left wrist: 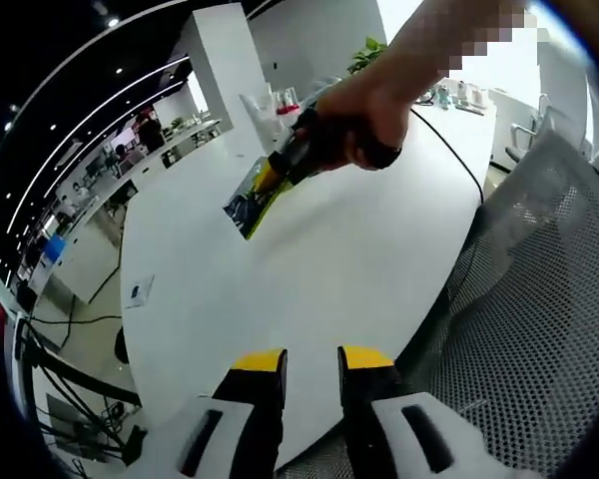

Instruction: Arrange the skincare products in the storage area until every visible bottle or jar stands upright without overlapping.

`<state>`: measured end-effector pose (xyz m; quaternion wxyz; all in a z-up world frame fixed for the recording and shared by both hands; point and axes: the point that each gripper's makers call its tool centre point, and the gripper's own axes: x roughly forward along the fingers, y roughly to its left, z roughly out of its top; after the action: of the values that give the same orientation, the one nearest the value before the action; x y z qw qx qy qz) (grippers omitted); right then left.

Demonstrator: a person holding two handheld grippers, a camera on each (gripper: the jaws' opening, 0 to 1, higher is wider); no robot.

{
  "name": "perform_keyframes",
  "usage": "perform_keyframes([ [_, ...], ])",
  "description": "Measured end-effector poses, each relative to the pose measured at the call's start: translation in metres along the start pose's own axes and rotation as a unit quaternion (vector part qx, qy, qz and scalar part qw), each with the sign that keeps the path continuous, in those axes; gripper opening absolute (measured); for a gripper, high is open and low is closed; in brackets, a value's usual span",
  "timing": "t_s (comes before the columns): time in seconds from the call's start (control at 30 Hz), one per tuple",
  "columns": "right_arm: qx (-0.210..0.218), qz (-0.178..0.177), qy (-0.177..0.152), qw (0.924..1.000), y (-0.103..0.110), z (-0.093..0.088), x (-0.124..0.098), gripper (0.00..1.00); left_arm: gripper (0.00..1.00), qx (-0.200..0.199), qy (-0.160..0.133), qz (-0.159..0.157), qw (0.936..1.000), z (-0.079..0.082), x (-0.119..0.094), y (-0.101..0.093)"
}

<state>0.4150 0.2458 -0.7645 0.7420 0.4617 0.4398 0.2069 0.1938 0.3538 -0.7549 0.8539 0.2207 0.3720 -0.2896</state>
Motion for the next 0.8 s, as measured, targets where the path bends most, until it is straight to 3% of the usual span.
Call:
perform_keyframes([
  [0.1,0.005,-0.009,0.006,0.9999,-0.007,0.004,0.001,0.01,0.21,0.003,-0.001,-0.003,1.0000,0.001,0.000,-0.001],
  [0.2,-0.009,-0.010,-0.012,0.9998,-0.006,0.013,-0.003,0.03,0.21,0.003,-0.004,-0.002,1.0000,0.002,0.000,-0.001],
  [0.53,-0.026,-0.048,-0.053,0.9971,-0.018,0.030,-0.017,0.28,0.21,0.005,0.002,-0.004,1.0000,0.000,0.001,-0.002],
  [0.63,-0.077,-0.074,-0.078,0.9912,-0.021,0.034,-0.027,0.28,0.21,0.007,0.007,-0.003,0.9999,-0.002,0.001,-0.001],
  [0.73,-0.114,-0.093,-0.058,0.9874,-0.027,0.027,-0.029,0.32,0.21,0.007,0.003,-0.002,1.0000,-0.001,0.000,-0.001],
  [0.77,-0.130,-0.106,-0.056,0.9842,-0.030,0.027,-0.032,0.32,0.21,0.007,0.003,-0.001,1.0000,-0.001,0.000,-0.001],
  [0.8,-0.169,-0.129,-0.066,0.9749,-0.035,0.032,-0.036,0.33,0.21,0.007,0.003,-0.001,1.0000,-0.001,0.000,-0.001],
])
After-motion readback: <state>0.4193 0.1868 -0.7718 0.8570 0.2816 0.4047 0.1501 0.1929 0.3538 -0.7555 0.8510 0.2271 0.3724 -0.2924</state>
